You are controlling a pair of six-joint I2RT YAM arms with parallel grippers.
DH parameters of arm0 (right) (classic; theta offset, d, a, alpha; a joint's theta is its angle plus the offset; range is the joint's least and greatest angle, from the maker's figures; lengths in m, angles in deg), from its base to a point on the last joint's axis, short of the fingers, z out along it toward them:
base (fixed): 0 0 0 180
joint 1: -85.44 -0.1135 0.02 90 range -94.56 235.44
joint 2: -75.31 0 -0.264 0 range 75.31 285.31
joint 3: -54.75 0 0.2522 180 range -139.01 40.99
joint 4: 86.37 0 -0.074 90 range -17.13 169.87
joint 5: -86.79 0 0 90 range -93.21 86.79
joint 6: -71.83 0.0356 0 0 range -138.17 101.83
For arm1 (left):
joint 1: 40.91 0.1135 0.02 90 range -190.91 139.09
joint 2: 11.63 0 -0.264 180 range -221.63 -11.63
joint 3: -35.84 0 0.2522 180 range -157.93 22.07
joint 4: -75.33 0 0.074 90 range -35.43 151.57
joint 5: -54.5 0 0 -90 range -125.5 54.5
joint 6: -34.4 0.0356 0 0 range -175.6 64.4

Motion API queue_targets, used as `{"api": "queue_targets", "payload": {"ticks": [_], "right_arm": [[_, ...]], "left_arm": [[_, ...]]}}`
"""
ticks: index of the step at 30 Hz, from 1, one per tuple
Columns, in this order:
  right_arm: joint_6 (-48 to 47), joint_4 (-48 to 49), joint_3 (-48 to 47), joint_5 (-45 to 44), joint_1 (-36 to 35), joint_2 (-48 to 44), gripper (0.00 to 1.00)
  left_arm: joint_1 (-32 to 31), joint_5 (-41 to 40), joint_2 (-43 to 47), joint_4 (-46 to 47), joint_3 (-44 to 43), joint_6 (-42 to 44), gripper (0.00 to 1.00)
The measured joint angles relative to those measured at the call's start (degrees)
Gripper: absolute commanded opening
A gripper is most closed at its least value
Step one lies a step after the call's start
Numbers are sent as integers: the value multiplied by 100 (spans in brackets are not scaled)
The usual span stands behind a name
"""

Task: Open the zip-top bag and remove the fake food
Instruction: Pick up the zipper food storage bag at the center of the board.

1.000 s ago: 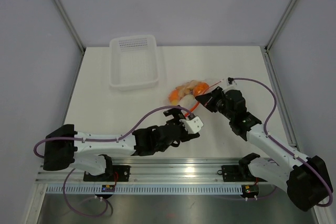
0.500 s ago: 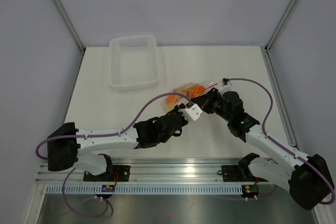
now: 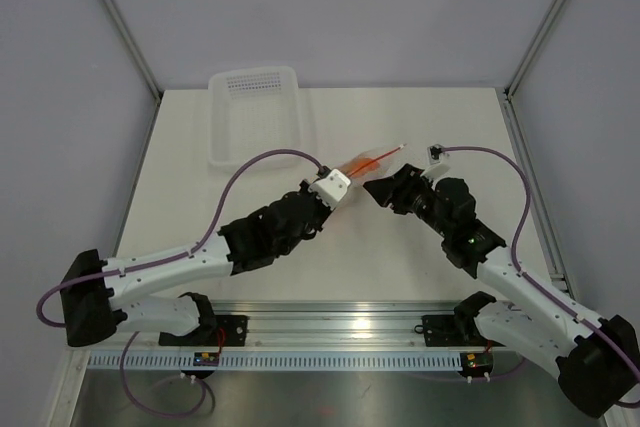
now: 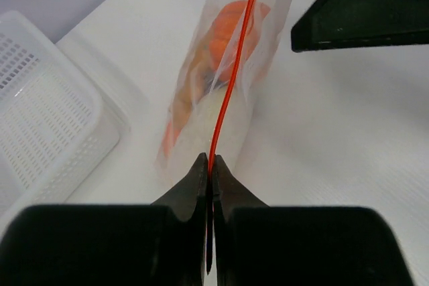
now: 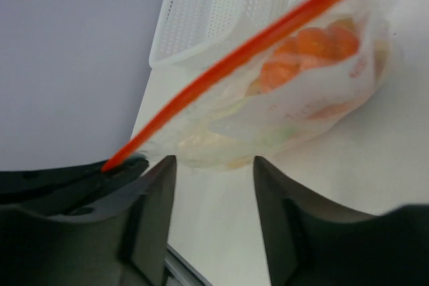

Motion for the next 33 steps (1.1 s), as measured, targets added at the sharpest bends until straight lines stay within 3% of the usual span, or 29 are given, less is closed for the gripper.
{"api": "queue_targets", "payload": {"ticks": [5, 9, 12, 15, 20, 24, 28, 31, 33], "right_arm": [[-699, -52, 37, 4, -2, -437, 81], [-1246, 133, 293, 28, -4, -894, 87], [-1569, 531, 625, -107, -9, -1058, 87], [-1945, 1093, 1088, -260, -13, -1016, 87], [-2717, 1189, 1147, -210, -4, -826, 87], [-3191, 1725, 1123, 328, 240, -601, 83], [-3123, 2680, 1132, 1272, 1228, 151, 83], [-3029, 3414, 1169, 1864, 1648, 763, 83], [-3005, 3818, 1167, 2216, 1711, 1108, 81]], "left_arm": [[142, -4, 584, -44, 79, -203, 3], [199, -50, 695, -85, 151, -286, 4], [214, -48, 706, -181, 181, -308, 10], [214, -24, 776, -297, 188, -321, 12], [212, -26, 1095, -302, 387, -321, 12], [214, -26, 1255, -258, 509, -275, 13], [243, -28, 1368, -131, 756, -166, 13], [295, -31, 1438, -109, 859, -133, 20], [326, -55, 1504, -59, 909, -116, 20]]}}
